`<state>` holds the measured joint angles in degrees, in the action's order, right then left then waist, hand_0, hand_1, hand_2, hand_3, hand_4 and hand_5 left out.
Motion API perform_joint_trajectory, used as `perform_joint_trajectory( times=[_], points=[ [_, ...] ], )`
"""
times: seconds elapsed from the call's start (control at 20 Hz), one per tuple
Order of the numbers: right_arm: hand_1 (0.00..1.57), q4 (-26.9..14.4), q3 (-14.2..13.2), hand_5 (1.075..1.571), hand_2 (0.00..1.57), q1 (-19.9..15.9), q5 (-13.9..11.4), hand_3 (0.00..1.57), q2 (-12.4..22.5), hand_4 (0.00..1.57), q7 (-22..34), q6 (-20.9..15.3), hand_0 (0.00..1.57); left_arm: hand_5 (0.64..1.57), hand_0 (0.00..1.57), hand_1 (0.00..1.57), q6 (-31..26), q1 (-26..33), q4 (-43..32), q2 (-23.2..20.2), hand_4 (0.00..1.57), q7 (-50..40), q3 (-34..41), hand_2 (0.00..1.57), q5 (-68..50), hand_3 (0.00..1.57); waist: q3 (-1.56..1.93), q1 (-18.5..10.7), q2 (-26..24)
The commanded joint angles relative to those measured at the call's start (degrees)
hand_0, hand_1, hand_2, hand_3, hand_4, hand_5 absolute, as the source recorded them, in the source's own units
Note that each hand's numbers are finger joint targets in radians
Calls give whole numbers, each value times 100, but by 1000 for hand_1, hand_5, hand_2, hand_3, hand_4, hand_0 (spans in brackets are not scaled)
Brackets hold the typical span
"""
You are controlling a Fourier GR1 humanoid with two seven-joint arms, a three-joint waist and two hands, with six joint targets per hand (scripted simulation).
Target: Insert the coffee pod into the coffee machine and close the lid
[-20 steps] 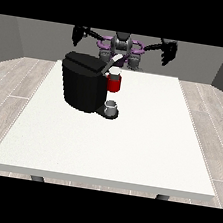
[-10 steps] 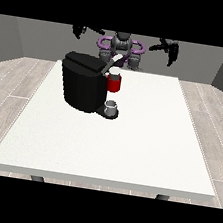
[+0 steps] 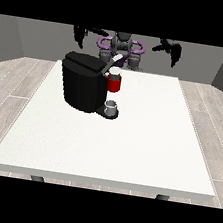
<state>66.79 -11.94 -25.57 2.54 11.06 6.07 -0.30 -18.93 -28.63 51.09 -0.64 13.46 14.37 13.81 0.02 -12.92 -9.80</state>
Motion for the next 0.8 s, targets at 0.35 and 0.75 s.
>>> perform_joint_trajectory(
  times=[0.35, 0.75],
  points=[
    [0, -829, -38, 1571, 0, -504, -42, 0, 107, 0, -264, -43, 0, 1571, 0, 0, 119, 909, 1699, 31, 282, -408, -708, 0, -417, 0, 0, -182, 611],
    [0, -997, 247, 1571, 0, -1136, -63, 0, -61, 0, -197, 53, 0, 1571, 0, 0, 176, 1217, 2527, -222, 356, -755, -645, 0, -791, 0, -2, 96, 872]
  ],
)
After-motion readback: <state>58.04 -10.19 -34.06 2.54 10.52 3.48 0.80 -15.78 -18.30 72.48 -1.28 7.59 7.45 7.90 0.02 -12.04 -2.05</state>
